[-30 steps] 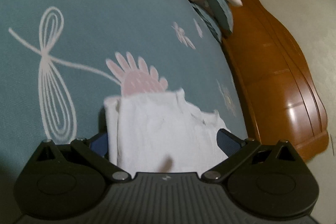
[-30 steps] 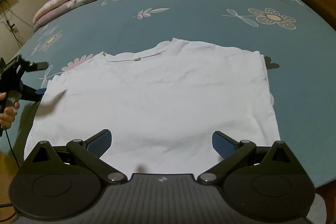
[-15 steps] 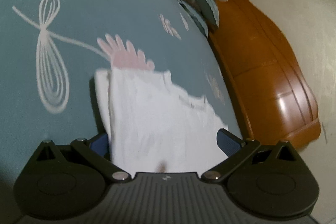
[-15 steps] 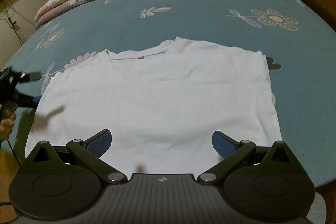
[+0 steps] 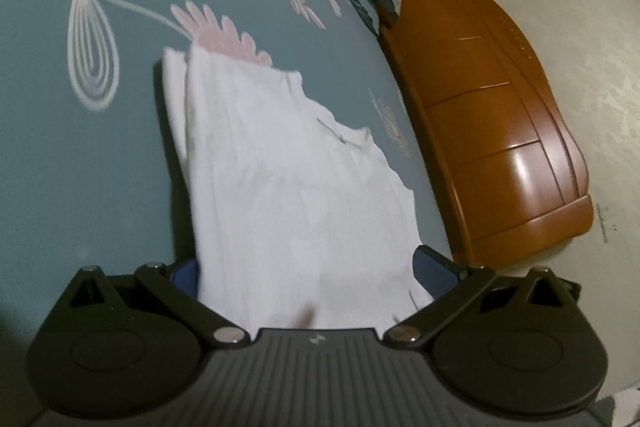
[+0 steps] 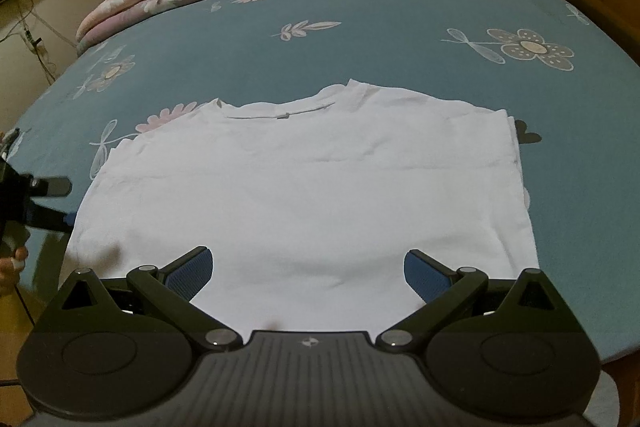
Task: Fold clothes
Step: 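Move the open left gripper down onto the shirt's side edge, then close the left gripper on the shirt's side edge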
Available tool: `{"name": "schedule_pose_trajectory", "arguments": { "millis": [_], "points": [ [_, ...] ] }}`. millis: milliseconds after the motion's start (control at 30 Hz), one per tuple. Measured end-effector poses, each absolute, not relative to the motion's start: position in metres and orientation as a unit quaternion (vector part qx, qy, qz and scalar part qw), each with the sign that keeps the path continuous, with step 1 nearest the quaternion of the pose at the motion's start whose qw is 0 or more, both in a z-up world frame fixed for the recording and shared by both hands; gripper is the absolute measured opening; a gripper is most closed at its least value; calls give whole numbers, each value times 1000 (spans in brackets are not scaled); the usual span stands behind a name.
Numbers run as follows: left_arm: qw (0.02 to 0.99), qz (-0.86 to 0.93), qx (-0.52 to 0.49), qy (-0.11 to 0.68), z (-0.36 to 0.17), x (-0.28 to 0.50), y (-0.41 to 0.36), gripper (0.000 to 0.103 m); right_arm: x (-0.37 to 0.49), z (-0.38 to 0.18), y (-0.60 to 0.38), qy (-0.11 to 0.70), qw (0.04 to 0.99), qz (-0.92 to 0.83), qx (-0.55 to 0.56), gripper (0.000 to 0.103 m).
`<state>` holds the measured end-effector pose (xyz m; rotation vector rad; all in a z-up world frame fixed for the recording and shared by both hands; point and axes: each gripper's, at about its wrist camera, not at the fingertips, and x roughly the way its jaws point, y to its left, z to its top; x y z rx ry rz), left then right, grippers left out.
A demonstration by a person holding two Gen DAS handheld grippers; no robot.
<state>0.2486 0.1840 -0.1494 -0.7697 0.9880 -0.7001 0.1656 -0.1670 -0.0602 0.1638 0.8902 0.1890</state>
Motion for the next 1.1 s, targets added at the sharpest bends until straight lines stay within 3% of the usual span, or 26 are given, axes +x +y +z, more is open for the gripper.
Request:
{"name": "schedule_pose_trajectory", "arguments": {
  "millis": [667,833,933,1100],
  "points": [
    [746,-330,-378,437,-152,260,184,101,155,-44,-119,405,899,163,10,103],
    [759,-330,-327,456,-146,265,168,98,149,-37,-115,396,903,168,-2,103],
    [763,-335,-314,455,-148,260,170,88,146,-35,-117,394,904,162,-4,103],
    [768,-293,-327,467,-157,257,184,33,147,-38,-122,399,904,152,2,103]
  ]
}}
